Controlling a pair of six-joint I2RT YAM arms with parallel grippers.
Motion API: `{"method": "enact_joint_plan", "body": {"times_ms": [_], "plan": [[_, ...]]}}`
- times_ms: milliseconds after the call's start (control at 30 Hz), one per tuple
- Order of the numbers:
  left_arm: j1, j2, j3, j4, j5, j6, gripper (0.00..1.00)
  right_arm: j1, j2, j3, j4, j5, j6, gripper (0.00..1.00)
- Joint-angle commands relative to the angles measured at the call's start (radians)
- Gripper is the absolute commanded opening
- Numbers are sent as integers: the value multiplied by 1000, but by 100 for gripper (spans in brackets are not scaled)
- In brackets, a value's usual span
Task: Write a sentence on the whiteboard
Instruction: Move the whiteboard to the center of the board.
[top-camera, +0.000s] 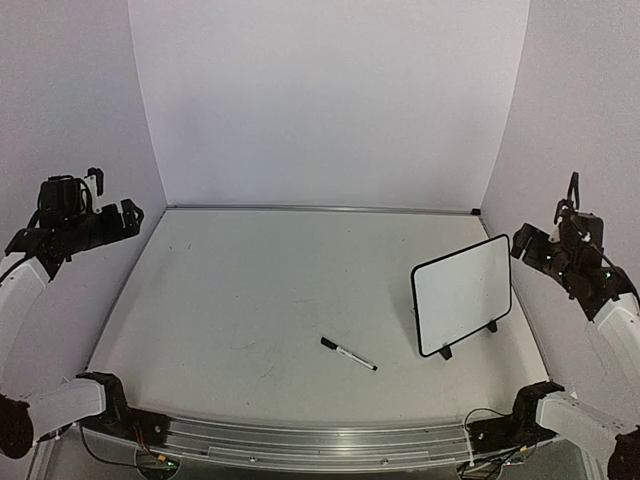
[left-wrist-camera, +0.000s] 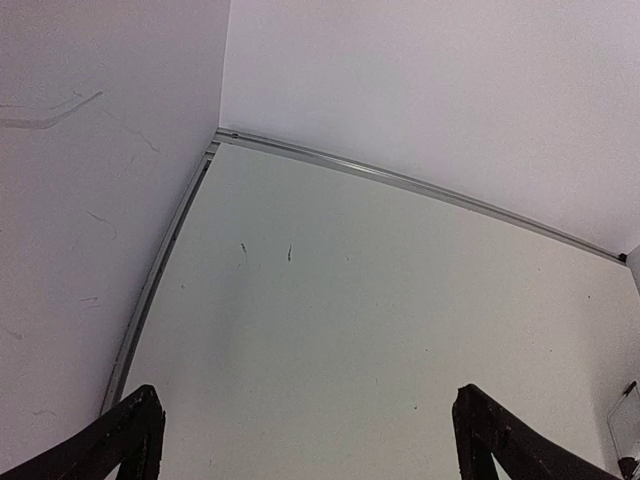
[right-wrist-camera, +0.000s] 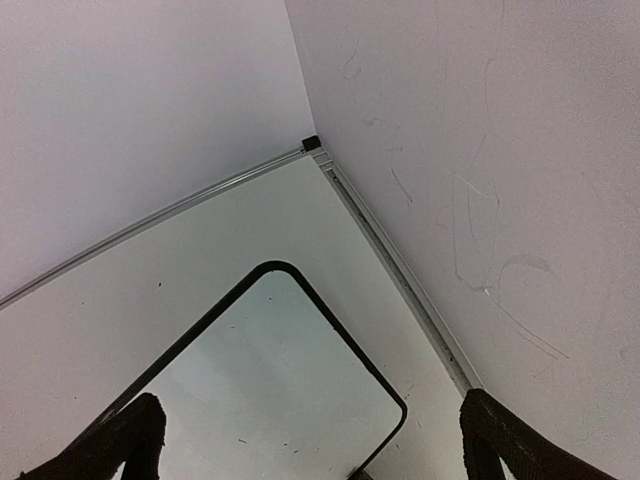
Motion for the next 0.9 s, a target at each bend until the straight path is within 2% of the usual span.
{"method": "enact_joint_plan", "body": {"times_ms": [0,233,433,600,700,867], "plan": [[3,24,31,-19,6,-15,100,5,-3,57,-20,-85,14,98],[3,15,16,2,86,19,100,4,25,94,-94,-333,26,98],[3,24,-24,32,245,59,100,8,88,57,-189,-577,96,81],[1,47,-32,35,306,62,100,57,26,-40,-260,-581,140,79],[1,50,-37,52,332,62,100,100,1,-113,-270,-594,188,74],[1,74,-34,57,365,64,99,260,-10,-221,-260,-507,293,69]]}}
